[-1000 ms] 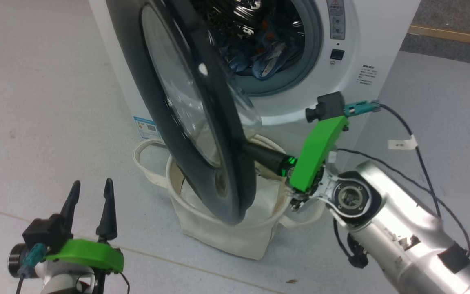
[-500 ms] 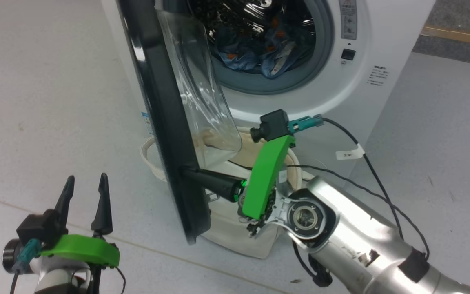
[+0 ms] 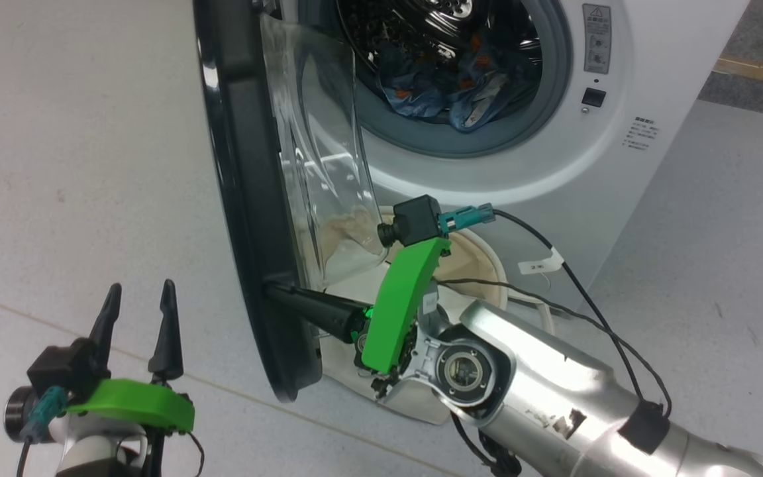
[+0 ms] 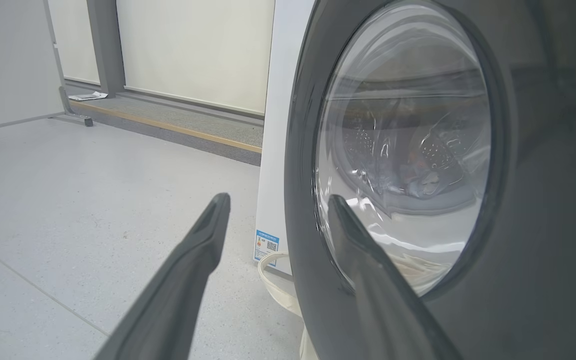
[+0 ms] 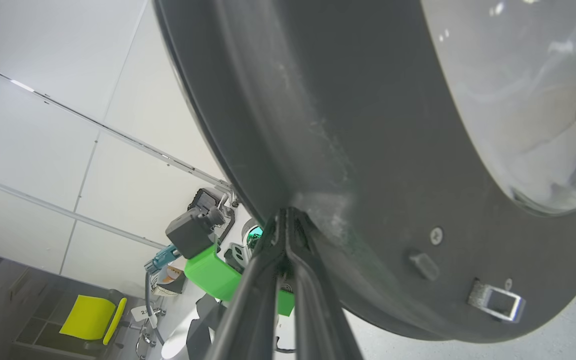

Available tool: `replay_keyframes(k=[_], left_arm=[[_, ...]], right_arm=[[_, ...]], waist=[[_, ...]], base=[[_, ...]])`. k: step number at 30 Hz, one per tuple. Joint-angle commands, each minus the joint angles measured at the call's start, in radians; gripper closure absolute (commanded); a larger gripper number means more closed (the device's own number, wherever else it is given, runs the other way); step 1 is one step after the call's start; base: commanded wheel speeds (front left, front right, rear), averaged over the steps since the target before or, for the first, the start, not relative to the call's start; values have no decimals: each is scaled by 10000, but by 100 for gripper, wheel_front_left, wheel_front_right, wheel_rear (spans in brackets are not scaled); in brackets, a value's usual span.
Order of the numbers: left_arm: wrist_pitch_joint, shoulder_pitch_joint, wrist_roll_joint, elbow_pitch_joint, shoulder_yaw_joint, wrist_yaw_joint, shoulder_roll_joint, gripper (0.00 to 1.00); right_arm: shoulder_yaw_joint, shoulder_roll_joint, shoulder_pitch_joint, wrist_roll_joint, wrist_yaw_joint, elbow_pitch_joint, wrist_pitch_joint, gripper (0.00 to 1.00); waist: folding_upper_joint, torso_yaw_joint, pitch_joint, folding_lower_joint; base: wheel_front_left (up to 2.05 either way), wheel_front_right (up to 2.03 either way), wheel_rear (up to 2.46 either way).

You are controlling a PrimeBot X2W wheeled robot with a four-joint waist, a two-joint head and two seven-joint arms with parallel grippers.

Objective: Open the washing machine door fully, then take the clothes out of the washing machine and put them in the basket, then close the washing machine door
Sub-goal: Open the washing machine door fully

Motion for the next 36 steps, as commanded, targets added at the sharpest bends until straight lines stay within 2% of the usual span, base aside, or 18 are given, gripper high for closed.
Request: replay_keyframes(k=[1, 2, 3, 8, 15, 22, 27, 33, 36], left_arm=[[-90, -486, -55, -268, 329, 60, 314, 0], [-90, -481, -55, -258, 341, 60, 337, 0], [-90, -473, -52, -250, 351, 58, 372, 0], [-90, -396, -92, -223, 445, 43, 576, 0], [-90, -216, -165, -276, 683, 80, 946, 0], [-61, -7, -307, -373, 868, 120, 1208, 0], [25, 85, -355, -516, 898, 135, 1364, 0], [77, -55, -443, -941, 896, 130, 1506, 0], [122, -75, -463, -1032, 900, 134, 1563, 0]], right_arm=[[-12, 255, -416, 41, 8, -182, -218, 100], [38, 256, -453, 56, 8, -142, -316, 45], [69, 256, -484, 50, 8, -103, -416, 0], [100, 65, -435, -378, 8, -184, -1128, 0], [146, -976, 18, -1546, 8, -649, -2832, 0], [-236, -1851, 551, -2941, 8, -518, -4734, 0], [-1633, -2148, 1317, -4634, 8, -282, -5033, 0], [-4439, -1634, 2911, -8193, 8, -724, -5043, 0], [-5149, -1338, 3409, -9075, 8, -954, -5044, 0]], waist=[[0, -34, -26, 0], [0, -66, -49, 0], [0, -108, -71, 0], [0, -373, -245, 0], [0, -801, -398, 0], [0, -1164, -443, 0], [0, -1280, -442, 0], [0, -1352, -172, 0], [0, -1389, -85, 0]], base=[[0, 0, 0], [0, 0, 0], [0, 0, 0], [0, 0, 0], [0, 0, 0], [0, 0, 0], [0, 0, 0], [0, 0, 0], [0, 0, 0]])
